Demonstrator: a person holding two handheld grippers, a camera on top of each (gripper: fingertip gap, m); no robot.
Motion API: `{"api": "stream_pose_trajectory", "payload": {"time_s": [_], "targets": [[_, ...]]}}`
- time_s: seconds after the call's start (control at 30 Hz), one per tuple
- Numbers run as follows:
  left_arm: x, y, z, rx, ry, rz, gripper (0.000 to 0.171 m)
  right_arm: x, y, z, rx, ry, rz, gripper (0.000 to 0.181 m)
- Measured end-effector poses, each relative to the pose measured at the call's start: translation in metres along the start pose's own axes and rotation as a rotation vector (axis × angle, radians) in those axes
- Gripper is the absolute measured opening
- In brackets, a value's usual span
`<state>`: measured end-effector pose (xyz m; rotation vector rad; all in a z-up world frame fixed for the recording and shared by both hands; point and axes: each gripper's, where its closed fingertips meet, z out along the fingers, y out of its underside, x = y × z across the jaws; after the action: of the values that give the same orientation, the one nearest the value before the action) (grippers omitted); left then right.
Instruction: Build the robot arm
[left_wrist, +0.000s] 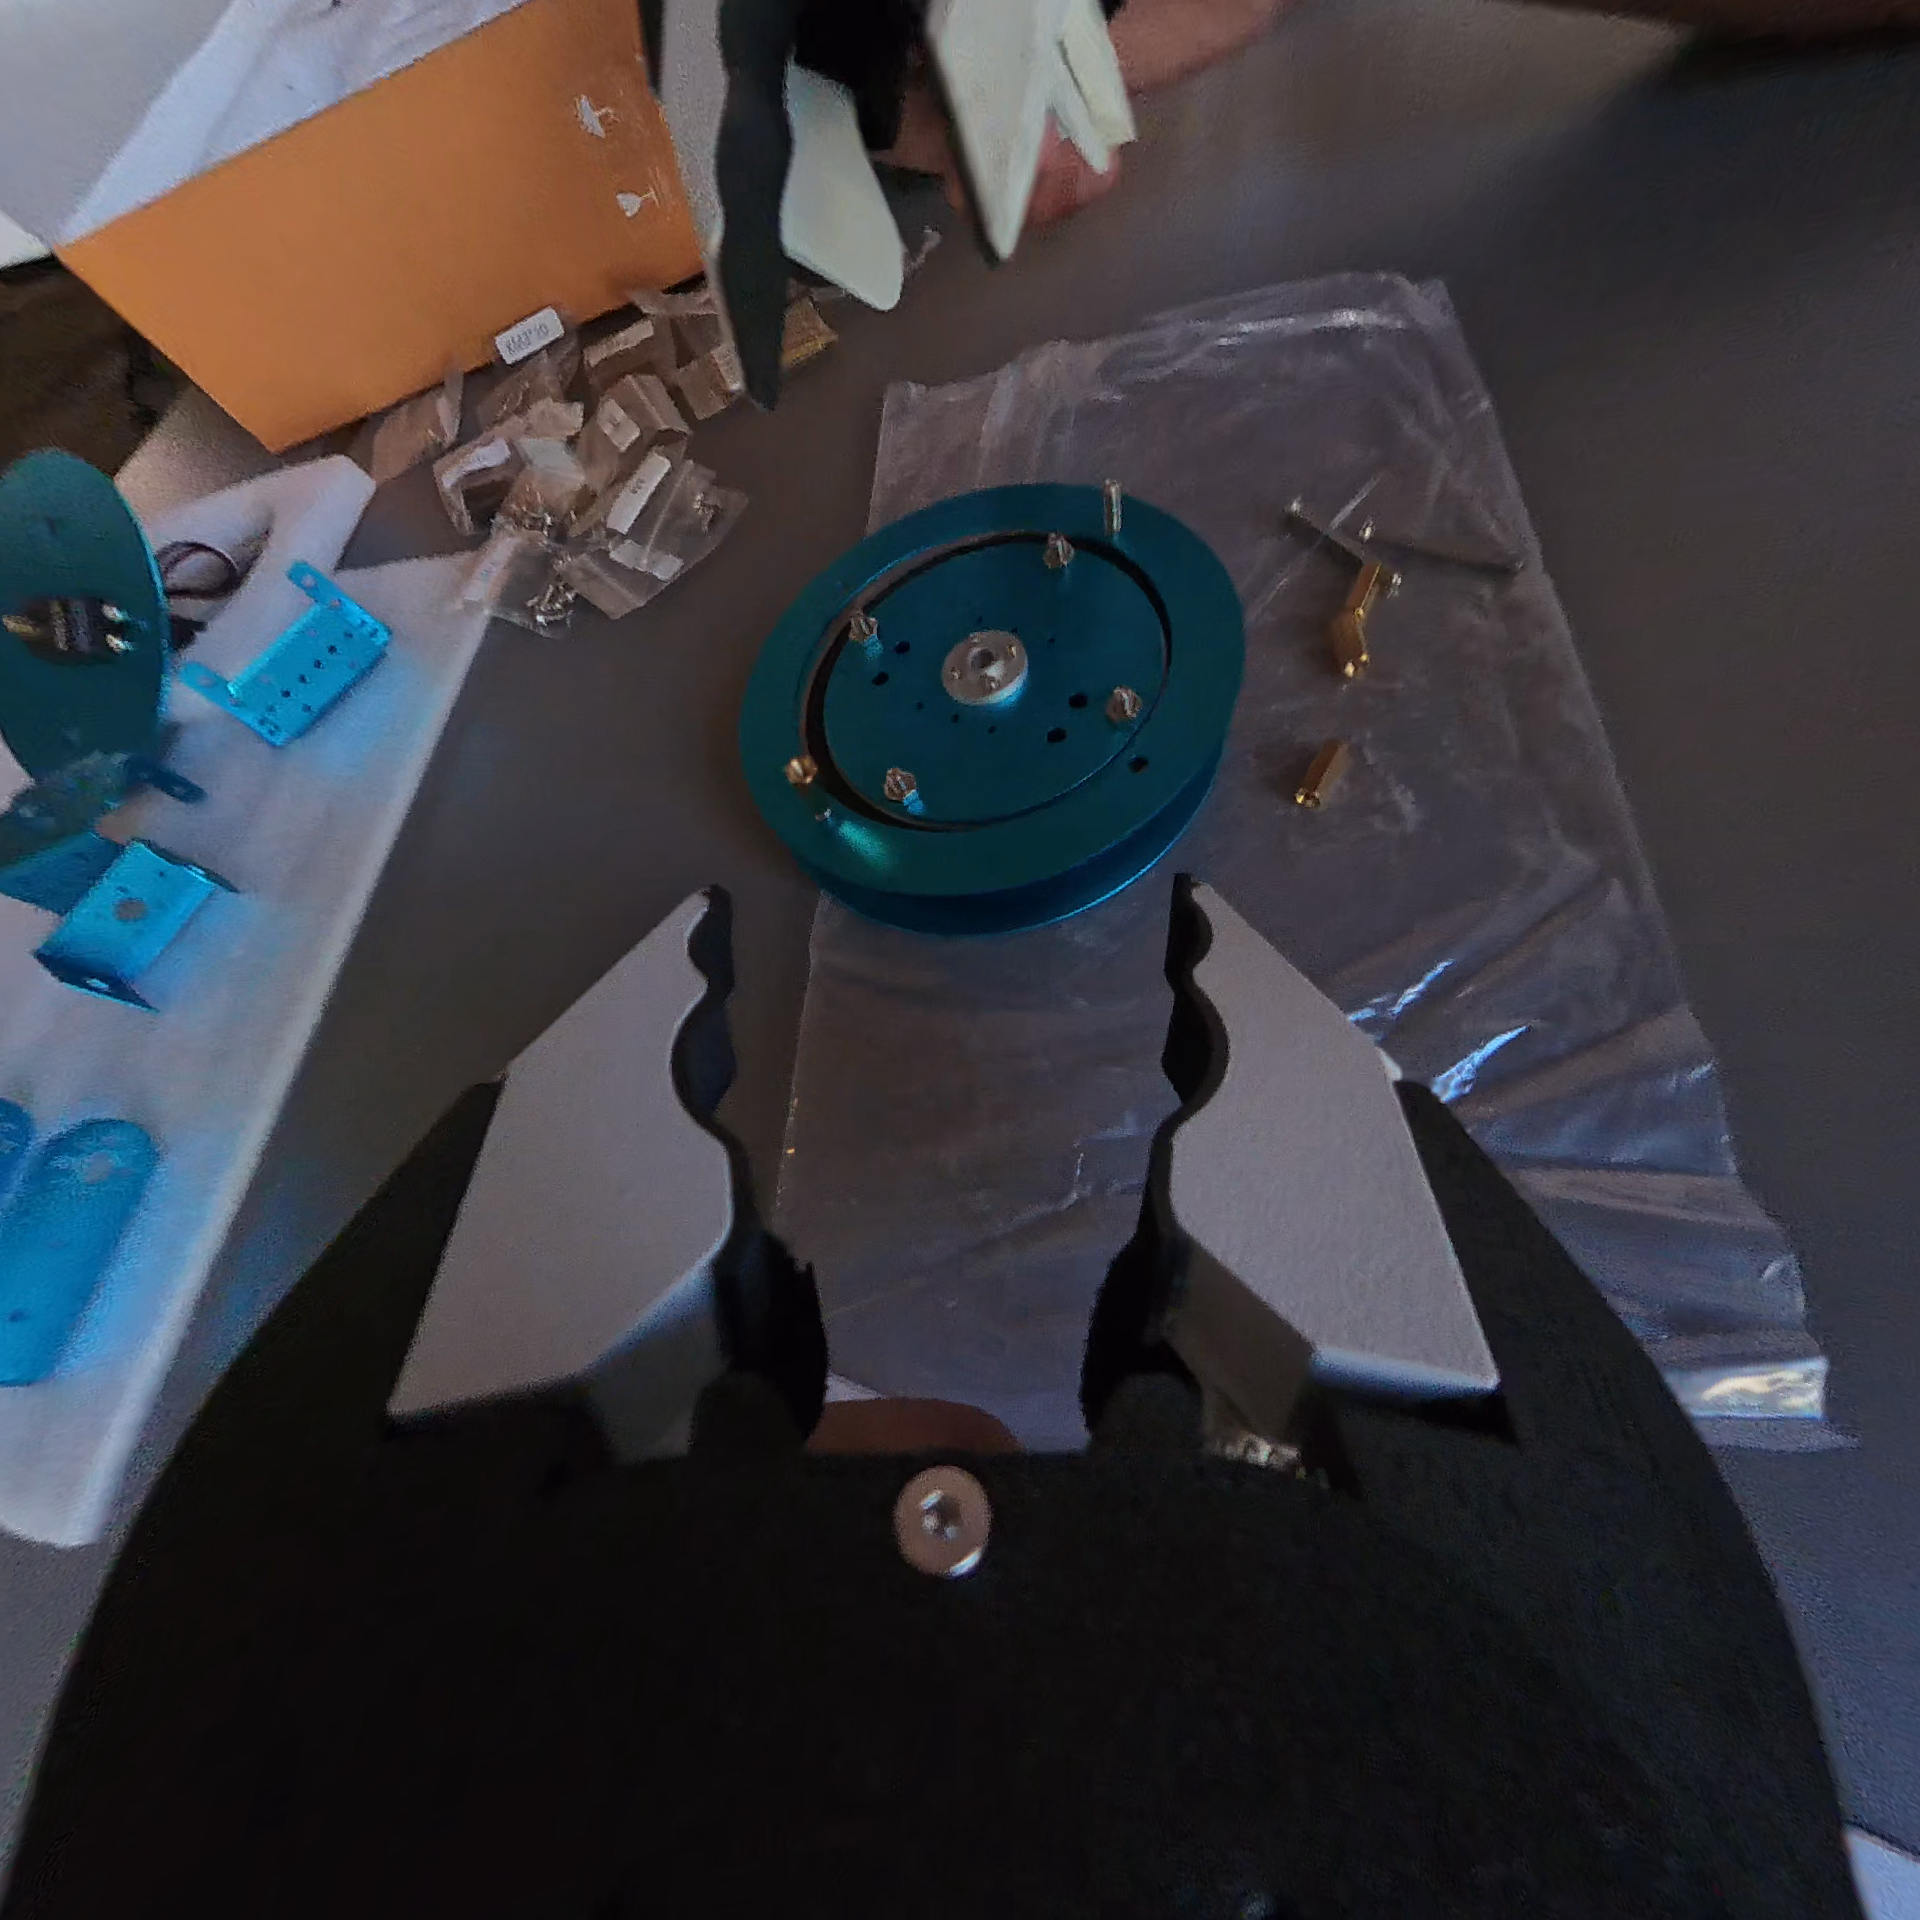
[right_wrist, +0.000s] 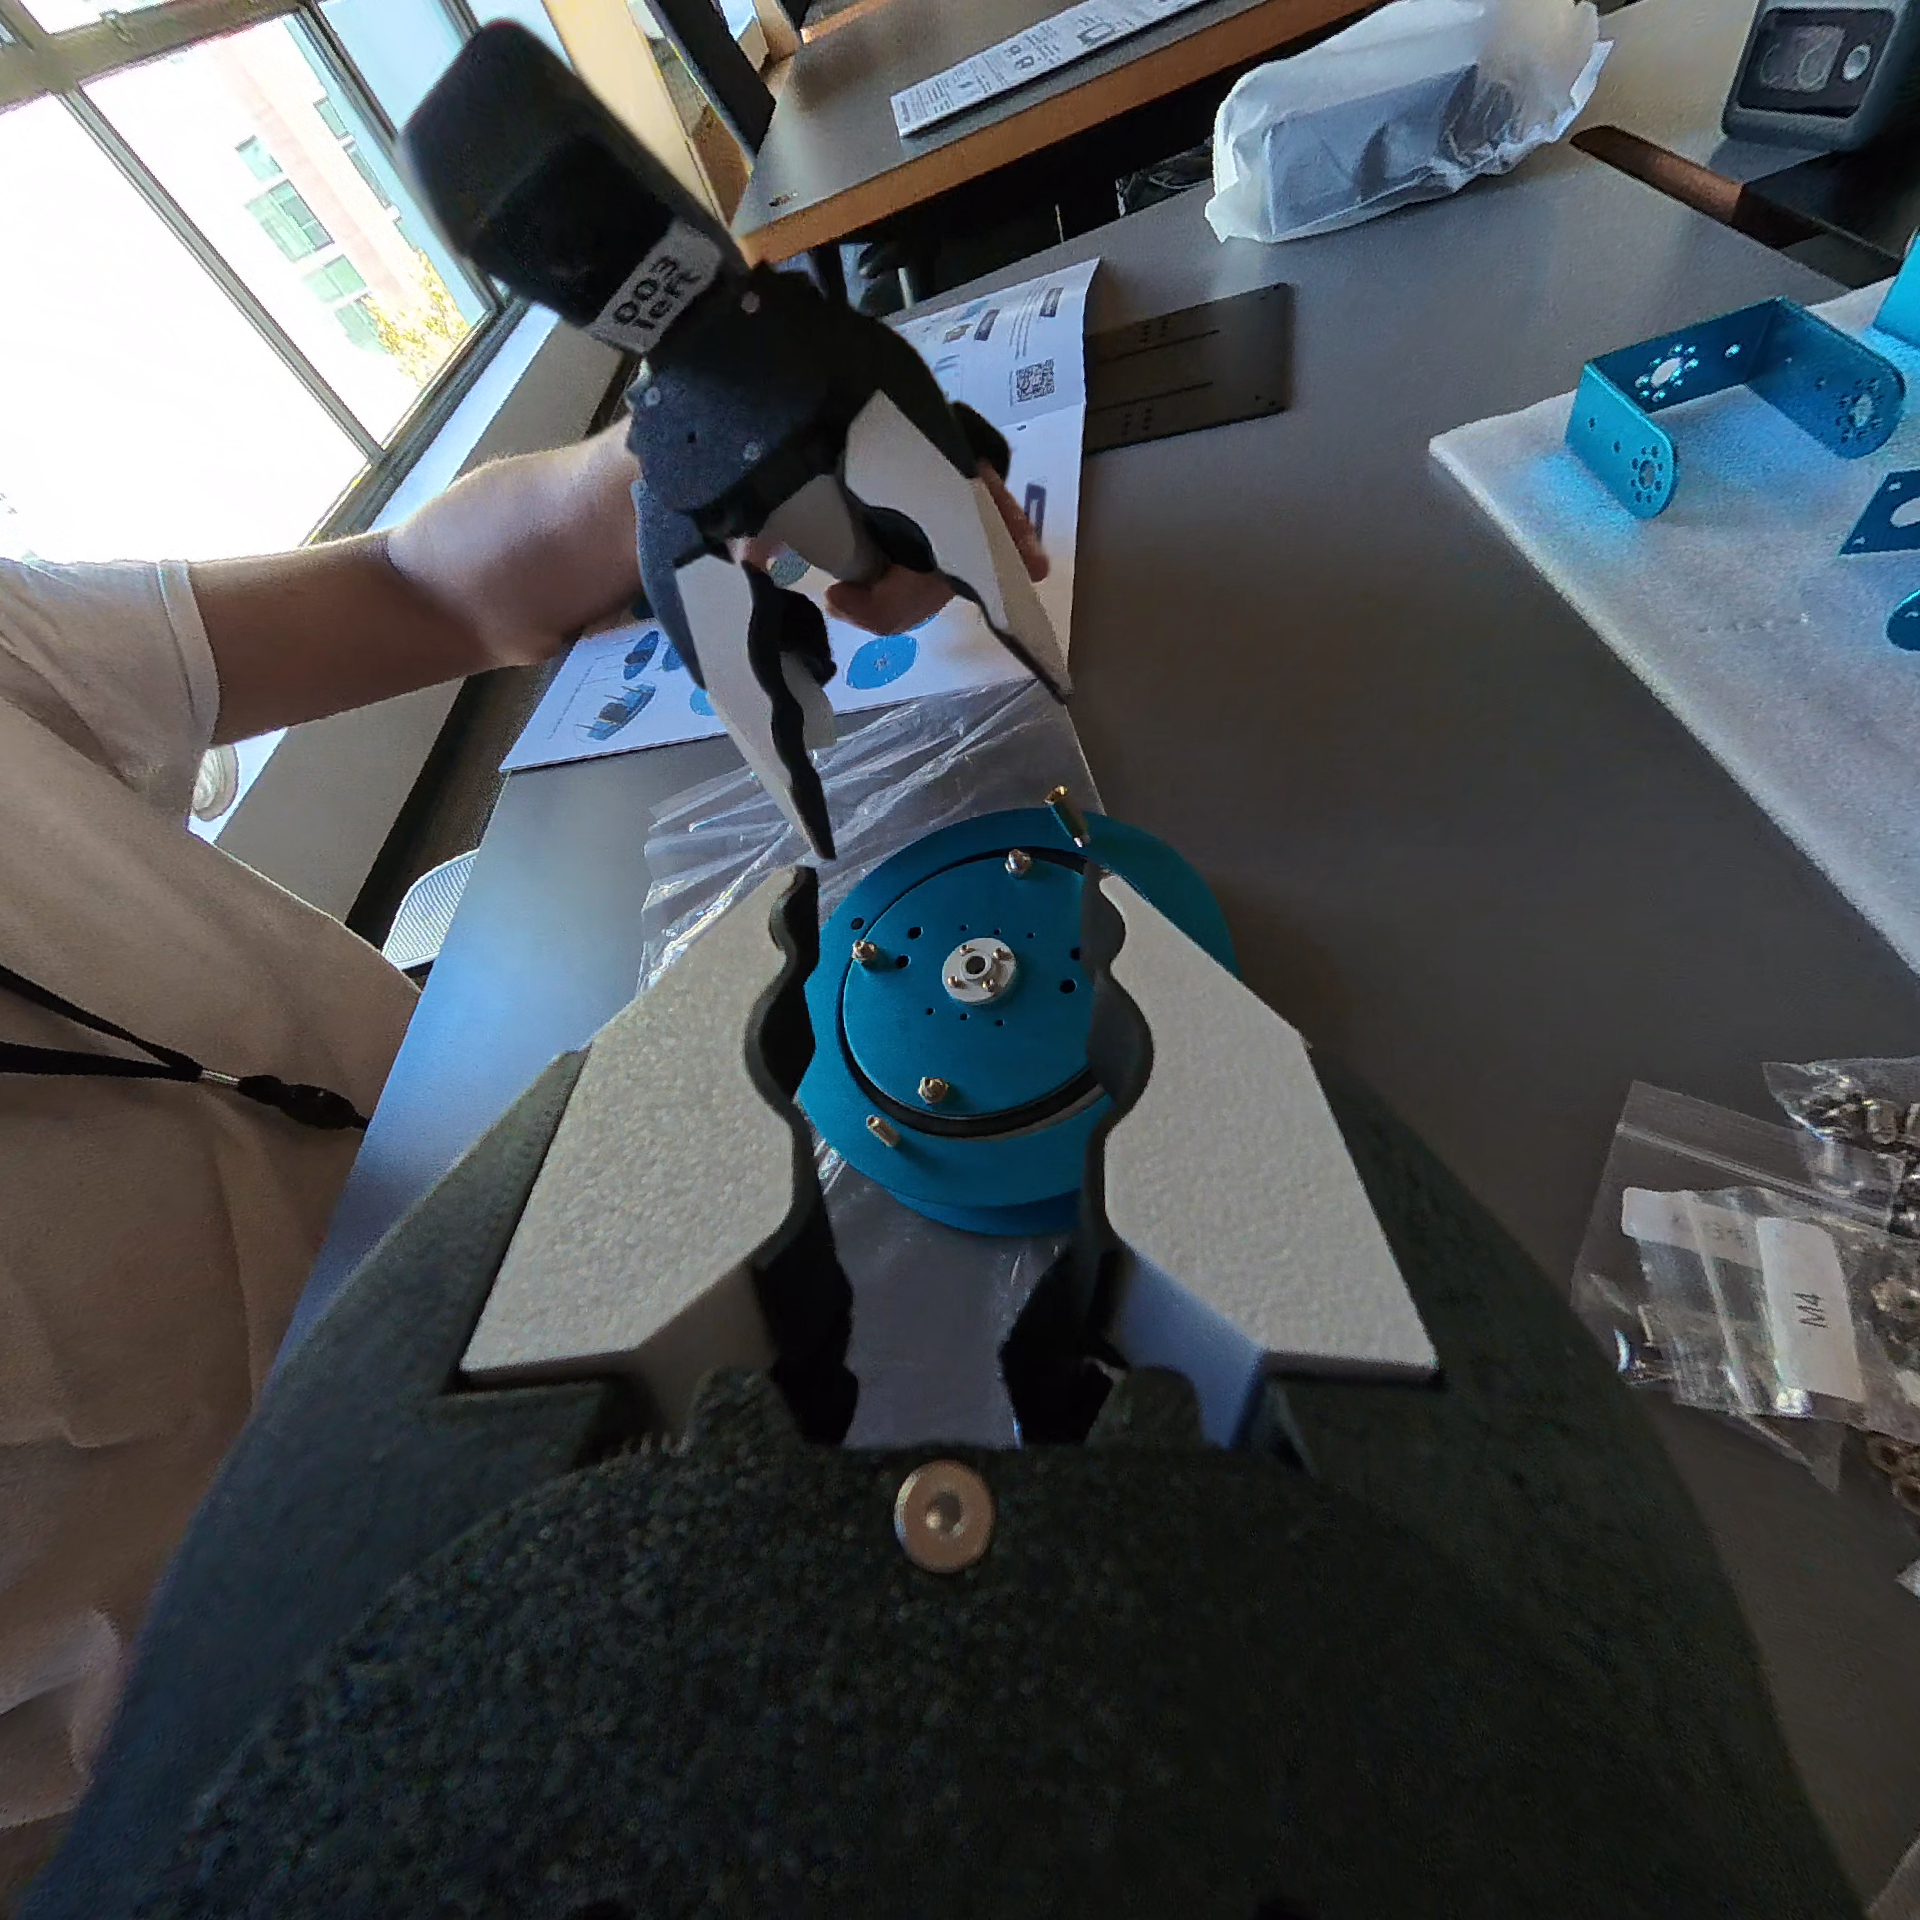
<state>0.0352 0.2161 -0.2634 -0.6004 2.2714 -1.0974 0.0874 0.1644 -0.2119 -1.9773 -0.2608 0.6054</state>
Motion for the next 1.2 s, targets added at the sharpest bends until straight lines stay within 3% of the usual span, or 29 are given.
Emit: {"api": "stream_pose_trajectory", "payload": {"time_s": [0.1,0.17,0.23,0.47,0.63,0.73,0.93,1.03,1.2], "targets": [[0.010,0.000,0.001,-0.012,-0.060,0.173,0.072,0.001,0.001,0.000,-0.001,0.000,0.002,0.050],[0.005,0.000,0.000,-0.032,-0.176,0.319,0.060,0.002,0.001,-0.001,0.004,0.000,0.006,0.050],[0.001,-0.011,-0.004,0.026,-0.285,0.413,0.051,0.003,0.001,-0.003,0.008,0.003,0.007,0.050],[0.019,-0.005,0.013,-0.055,-0.252,0.480,0.053,0.006,0.004,-0.006,0.013,-0.008,0.030,0.049],[0.031,-0.005,0.022,-0.077,-0.160,0.387,0.051,0.006,0.007,-0.004,0.009,-0.023,0.049,0.049],[0.036,-0.004,0.025,-0.085,-0.127,0.362,0.040,0.004,0.008,-0.001,0.007,-0.041,0.059,0.048],[0.034,-0.003,0.026,-0.098,-0.141,0.371,0.034,0.004,0.013,0.007,-0.017,-0.053,0.068,0.049],[0.030,-0.004,0.023,-0.090,-0.179,0.425,0.019,0.005,0.016,0.007,-0.023,-0.056,0.079,0.048],[0.028,-0.003,0.023,-0.104,-0.222,0.502,0.015,0.006,0.018,0.006,-0.025,-0.062,0.097,0.047]]}}
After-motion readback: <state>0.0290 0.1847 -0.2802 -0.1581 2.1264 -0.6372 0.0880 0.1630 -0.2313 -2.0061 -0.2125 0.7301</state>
